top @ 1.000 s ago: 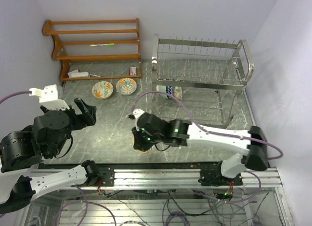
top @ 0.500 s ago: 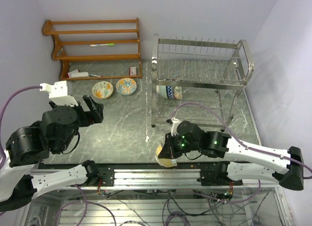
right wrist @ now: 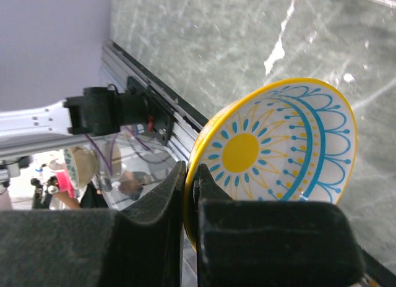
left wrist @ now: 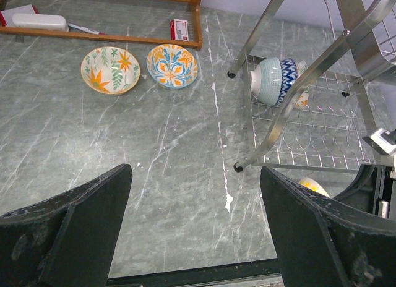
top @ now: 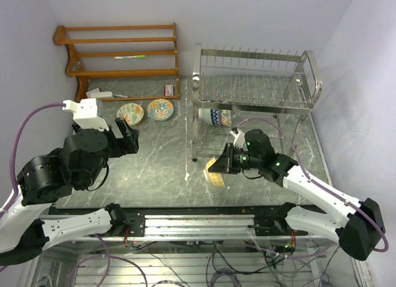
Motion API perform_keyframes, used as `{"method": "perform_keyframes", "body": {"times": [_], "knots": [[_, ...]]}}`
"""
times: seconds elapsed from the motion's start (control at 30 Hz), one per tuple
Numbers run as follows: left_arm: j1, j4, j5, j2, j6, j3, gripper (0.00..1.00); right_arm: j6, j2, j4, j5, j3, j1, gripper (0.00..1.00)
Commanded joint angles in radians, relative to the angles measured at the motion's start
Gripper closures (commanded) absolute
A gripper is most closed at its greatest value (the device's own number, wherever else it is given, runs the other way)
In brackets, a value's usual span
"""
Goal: Load the bowls into the dish rack
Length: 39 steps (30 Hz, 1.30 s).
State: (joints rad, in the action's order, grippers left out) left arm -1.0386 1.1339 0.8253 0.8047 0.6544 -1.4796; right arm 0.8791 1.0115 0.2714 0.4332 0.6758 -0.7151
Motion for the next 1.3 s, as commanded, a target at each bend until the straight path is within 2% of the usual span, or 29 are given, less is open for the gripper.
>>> {"method": "perform_keyframes", "body": {"times": [0.0,0.23,0.4,0.57,0.73,1.07,1.27], "knots": [[0.0,-0.027,-0.011,0.003,0.004,-0.034,0.05,-0.011,0.03,-0.215,0.167,-0.006,0.081,1.0],[0.0,-0.032,-0.005,0.015,0.009,-0.036,0.05,0.001,0.077,-0.314,0.314,-0.008,0.243,1.0],[0.0,-0.052,-0.005,0.04,-0.007,-0.037,0.05,0.013,0.1,-0.374,0.36,-0.017,0.329,1.0],[0.0,-0.084,-0.016,0.071,-0.031,-0.036,0.05,0.056,0.164,-0.513,0.42,-0.023,0.403,1.0],[0.0,-0.099,-0.019,0.091,-0.036,-0.032,0.04,0.097,0.23,-0.639,0.463,-0.029,0.479,1.0],[0.0,-0.11,-0.017,0.121,-0.03,-0.028,0.04,0.089,0.35,-0.757,0.534,0.024,0.599,1.0],[0.0,-0.125,-0.018,0.145,-0.039,-0.022,0.04,0.136,0.401,-0.899,0.522,0.025,0.648,1.0]]}}
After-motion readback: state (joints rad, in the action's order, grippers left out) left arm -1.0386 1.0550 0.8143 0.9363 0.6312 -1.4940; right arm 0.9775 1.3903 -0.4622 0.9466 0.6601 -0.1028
